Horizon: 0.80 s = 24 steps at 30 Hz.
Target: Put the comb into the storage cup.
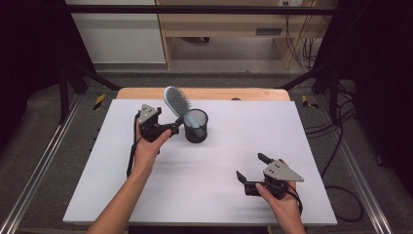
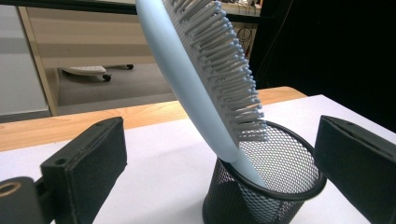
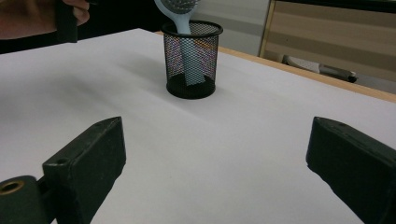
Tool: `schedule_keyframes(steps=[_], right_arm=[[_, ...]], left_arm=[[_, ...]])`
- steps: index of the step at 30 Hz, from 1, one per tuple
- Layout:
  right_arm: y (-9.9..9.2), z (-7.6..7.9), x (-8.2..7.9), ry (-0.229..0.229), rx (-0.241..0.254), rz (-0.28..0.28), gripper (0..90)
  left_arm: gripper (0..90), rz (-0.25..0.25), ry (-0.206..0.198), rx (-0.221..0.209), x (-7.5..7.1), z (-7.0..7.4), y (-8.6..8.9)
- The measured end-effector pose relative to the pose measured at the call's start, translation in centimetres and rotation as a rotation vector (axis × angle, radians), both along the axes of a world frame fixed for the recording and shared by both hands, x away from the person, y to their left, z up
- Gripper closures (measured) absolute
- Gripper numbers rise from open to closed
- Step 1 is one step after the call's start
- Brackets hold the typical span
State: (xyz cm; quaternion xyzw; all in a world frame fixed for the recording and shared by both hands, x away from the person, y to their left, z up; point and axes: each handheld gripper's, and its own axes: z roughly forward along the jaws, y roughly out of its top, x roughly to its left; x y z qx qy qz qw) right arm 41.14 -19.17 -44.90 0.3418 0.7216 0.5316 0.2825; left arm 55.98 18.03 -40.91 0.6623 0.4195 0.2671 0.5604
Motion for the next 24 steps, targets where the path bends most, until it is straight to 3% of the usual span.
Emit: schedule_keyframes(steps=[24], right_arm=[[0.0,0.0,0.0,0.003,-0.002,-0.005,4.5]], left_arm=[[1.9,-0.004,-0.049,0.04,-1.8,-0.1,0.4]])
